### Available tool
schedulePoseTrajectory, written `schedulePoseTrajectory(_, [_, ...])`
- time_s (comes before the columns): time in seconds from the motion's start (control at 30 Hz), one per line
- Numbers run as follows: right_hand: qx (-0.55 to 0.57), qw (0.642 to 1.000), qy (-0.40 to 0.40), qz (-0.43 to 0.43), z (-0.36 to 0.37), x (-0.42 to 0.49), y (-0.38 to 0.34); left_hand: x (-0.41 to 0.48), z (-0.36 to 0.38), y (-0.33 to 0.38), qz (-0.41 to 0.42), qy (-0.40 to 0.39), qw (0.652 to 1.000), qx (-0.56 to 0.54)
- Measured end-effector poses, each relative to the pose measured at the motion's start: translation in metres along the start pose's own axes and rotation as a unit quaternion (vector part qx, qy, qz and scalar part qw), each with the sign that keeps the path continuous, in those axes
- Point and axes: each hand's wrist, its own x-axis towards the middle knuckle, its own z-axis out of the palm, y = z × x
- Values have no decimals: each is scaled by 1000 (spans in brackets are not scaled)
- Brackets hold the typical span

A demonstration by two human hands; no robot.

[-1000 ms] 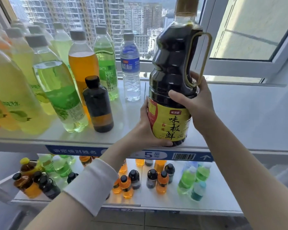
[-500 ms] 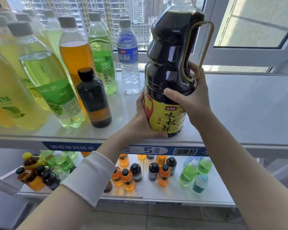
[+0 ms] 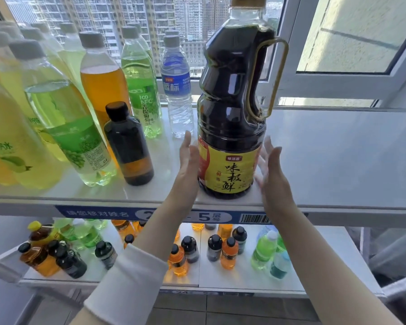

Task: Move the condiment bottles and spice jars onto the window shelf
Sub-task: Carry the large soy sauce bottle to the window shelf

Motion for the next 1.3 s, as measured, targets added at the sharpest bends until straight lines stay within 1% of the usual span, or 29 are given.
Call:
schedulePoseTrajectory(0.13, [3, 1000, -5, -14, 9, -3, 6, 0, 9, -7, 11, 5, 1000, 5])
schedulePoseTrajectory(0.33, [-24, 999, 39, 12, 13, 3, 5, 5, 13, -7, 7, 16, 1000, 13])
schedulePoseTrajectory(0.53, [-39, 997, 52, 38, 12, 6, 6, 12, 11, -6, 4, -1, 1000, 16])
schedulePoseTrajectory(0.8, [-38, 998, 43, 20, 16, 4, 2, 13, 9, -7, 11, -15, 1000, 15])
schedulePoseTrajectory(1.0, [-33, 998, 52, 12, 16, 4, 4, 13, 9, -8, 21, -8, 999, 23])
schedulePoseTrajectory(1.17, [-33, 998, 46, 13, 17, 2, 2, 13, 11, -11, 38, 17, 999, 15])
schedulePoseTrajectory(1.3, [-47, 998, 48, 1, 16, -4, 0, 12, 14, -17, 33, 62, 996, 50])
